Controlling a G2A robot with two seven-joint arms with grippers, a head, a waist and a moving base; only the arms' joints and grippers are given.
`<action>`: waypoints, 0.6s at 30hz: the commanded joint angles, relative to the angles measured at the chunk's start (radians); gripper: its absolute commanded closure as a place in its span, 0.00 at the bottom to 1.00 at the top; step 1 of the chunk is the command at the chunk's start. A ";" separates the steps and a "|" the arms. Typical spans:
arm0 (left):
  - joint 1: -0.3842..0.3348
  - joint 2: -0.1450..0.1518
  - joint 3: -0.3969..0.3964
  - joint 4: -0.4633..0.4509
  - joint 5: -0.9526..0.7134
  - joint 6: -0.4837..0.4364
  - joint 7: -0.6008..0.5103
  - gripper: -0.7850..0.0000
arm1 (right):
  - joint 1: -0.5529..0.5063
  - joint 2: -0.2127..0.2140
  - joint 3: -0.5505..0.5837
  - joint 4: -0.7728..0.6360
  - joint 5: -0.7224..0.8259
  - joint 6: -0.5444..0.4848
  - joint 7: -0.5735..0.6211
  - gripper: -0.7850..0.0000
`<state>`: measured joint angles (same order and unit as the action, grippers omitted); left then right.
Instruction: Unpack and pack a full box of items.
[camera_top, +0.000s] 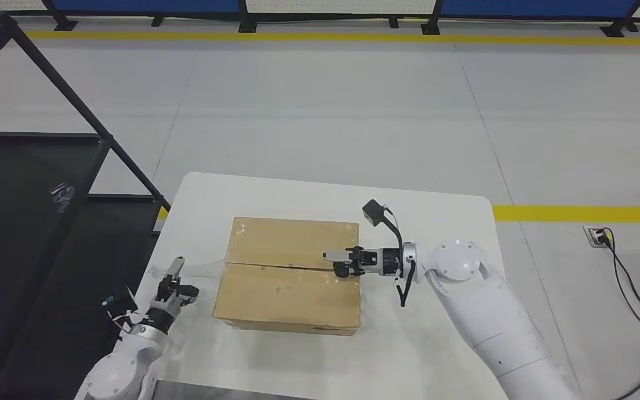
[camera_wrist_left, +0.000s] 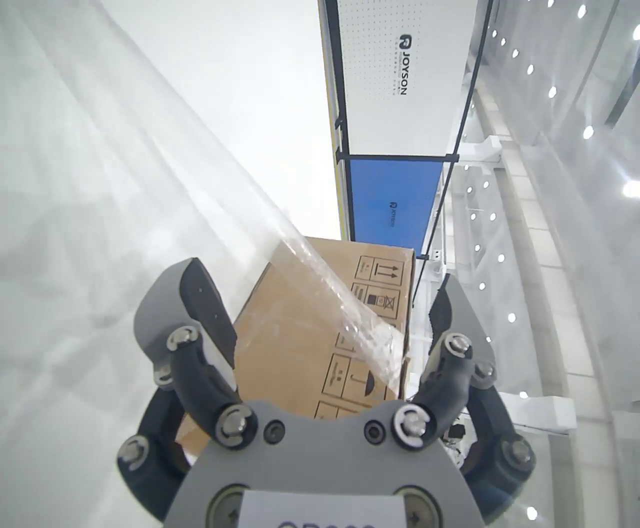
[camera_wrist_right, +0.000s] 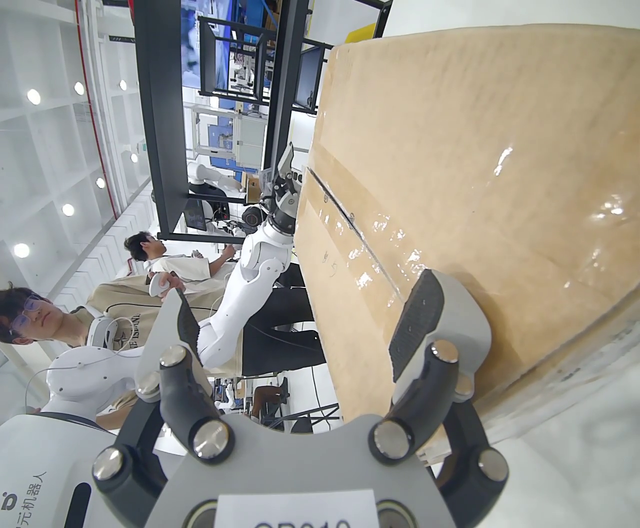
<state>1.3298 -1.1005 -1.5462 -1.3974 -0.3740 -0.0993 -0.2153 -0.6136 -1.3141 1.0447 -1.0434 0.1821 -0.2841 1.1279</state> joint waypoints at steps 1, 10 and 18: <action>-0.038 -0.004 0.016 0.042 -0.027 0.013 -0.017 0.00 | 0.000 0.000 0.000 0.000 0.000 0.000 0.000 0.00; -0.204 -0.028 0.057 0.258 -0.170 0.035 -0.073 0.00 | 0.000 0.000 0.000 0.000 0.000 0.000 0.000 0.00; -0.261 -0.037 0.037 0.339 -0.241 -0.113 -0.146 0.00 | 0.000 0.000 0.000 0.000 0.000 0.000 0.000 0.00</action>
<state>1.0672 -1.1376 -1.5042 -1.0557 -0.6110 -0.1842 -0.3497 -0.6136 -1.3141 1.0447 -1.0434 0.1821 -0.2841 1.1279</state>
